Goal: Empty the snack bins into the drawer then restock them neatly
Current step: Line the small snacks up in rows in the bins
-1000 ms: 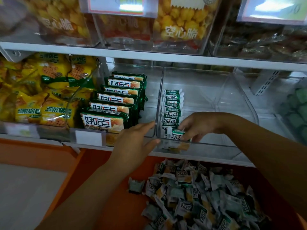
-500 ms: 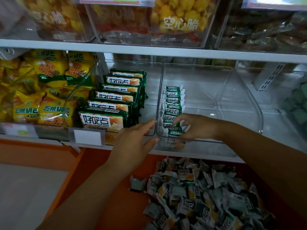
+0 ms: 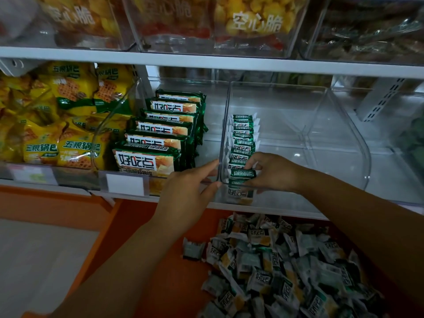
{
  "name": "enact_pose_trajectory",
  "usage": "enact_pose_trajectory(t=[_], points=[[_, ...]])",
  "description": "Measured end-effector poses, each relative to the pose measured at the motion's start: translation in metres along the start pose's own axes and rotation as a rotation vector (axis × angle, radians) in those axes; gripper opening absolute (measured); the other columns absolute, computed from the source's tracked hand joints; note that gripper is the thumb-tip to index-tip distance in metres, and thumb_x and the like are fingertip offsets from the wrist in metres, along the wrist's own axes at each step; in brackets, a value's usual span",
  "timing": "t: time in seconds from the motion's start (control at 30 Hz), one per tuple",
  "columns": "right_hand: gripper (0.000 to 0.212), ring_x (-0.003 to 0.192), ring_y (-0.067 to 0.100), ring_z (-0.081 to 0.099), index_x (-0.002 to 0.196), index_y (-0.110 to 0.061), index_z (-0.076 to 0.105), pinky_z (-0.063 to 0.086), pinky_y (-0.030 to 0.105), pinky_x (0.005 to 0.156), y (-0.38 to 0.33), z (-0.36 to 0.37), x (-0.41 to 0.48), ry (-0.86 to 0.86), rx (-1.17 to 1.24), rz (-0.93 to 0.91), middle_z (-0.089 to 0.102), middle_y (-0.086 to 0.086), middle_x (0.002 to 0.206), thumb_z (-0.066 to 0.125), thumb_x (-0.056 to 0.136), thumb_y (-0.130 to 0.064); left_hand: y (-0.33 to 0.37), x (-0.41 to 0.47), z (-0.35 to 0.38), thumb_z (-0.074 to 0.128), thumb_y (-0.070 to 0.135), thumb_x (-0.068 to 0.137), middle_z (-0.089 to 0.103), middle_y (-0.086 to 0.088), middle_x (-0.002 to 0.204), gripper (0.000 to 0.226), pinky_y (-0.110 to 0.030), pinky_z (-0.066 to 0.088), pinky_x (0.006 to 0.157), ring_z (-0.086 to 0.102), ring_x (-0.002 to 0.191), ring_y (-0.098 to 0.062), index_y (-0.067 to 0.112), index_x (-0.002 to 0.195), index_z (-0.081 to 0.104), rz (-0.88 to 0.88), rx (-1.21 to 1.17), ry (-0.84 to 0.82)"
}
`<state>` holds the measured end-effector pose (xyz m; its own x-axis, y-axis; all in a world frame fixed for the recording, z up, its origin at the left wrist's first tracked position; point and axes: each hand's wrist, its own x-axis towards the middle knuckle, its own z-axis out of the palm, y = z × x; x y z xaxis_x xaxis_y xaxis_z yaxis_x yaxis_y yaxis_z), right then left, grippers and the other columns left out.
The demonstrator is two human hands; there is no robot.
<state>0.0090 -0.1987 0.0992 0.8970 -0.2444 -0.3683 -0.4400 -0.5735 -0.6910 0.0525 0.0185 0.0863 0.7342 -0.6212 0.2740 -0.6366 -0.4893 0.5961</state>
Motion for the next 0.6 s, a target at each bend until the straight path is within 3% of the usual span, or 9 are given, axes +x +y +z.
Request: enact_pose_trajectory(t=[0.13,0.23,0.37,0.47,0.53,0.6], points=[[0.043,0.084,0.016,0.065,0.114,-0.017,0.055,0.057,0.018,0.056,0.002,0.000,0.006,-0.037,0.033,0.029,0.045,0.008,0.126,0.079,0.079,-0.018,-0.001,0.001,0.000,0.065,0.030,0.092,0.069,0.009,0.117,0.053,-0.017,0.042,0.088,0.057,0.097,0.005,0.033,0.142,0.046,0.005,0.003,-0.009],[0.039,0.077,0.015,0.066,0.112,-0.018,0.060,0.057,0.019,0.058,0.007,-0.006,0.003,-0.058,0.110,0.034,0.050,0.001,0.108,0.079,0.078,-0.019,-0.003,0.001,0.000,0.066,0.030,0.092,0.070,0.008,0.117,0.055,-0.017,0.043,0.089,0.063,0.100,-0.001,0.034,0.142,0.043,0.019,0.001,-0.003],[0.034,0.081,0.014,0.065,0.113,-0.018,0.062,0.056,0.017,0.057,0.003,-0.003,0.001,-0.055,0.038,0.023,0.044,0.011,0.135,0.076,0.082,-0.018,-0.003,0.001,0.000,0.066,0.029,0.092,0.069,0.004,0.119,0.054,-0.025,0.047,0.093,0.064,0.106,-0.010,0.032,0.142,0.046,0.047,0.010,-0.001],[0.044,0.102,0.020,0.063,0.127,-0.026,0.058,0.053,0.026,0.083,0.001,-0.013,-0.009,-0.057,-0.160,-0.029,0.049,0.008,0.139,0.070,0.086,-0.036,-0.003,-0.006,0.003,0.064,0.027,0.093,0.066,-0.005,0.122,0.049,-0.033,0.044,0.096,0.057,0.113,-0.021,0.022,0.140,0.051,0.064,0.068,0.073],[0.044,0.105,0.013,0.061,0.129,-0.033,0.055,0.043,0.022,0.088,-0.001,-0.023,-0.034,0.169,-0.278,-0.140,0.059,-0.002,0.127,0.063,0.088,-0.046,-0.001,-0.016,0.006,0.055,0.028,0.094,0.064,-0.008,0.115,0.041,-0.025,0.035,0.095,0.050,0.110,-0.021,0.016,0.133,0.059,0.133,0.122,0.220],[0.024,0.086,0.005,0.062,0.115,-0.035,0.059,0.047,0.021,0.076,0.001,-0.023,-0.075,0.477,-0.063,-0.316,0.065,-0.009,0.101,0.062,0.091,-0.038,0.002,-0.031,0.014,0.051,0.025,0.093,0.063,-0.007,0.107,0.035,-0.021,0.032,0.090,0.049,0.103,-0.020,0.013,0.122,0.065,0.215,0.128,0.279]])
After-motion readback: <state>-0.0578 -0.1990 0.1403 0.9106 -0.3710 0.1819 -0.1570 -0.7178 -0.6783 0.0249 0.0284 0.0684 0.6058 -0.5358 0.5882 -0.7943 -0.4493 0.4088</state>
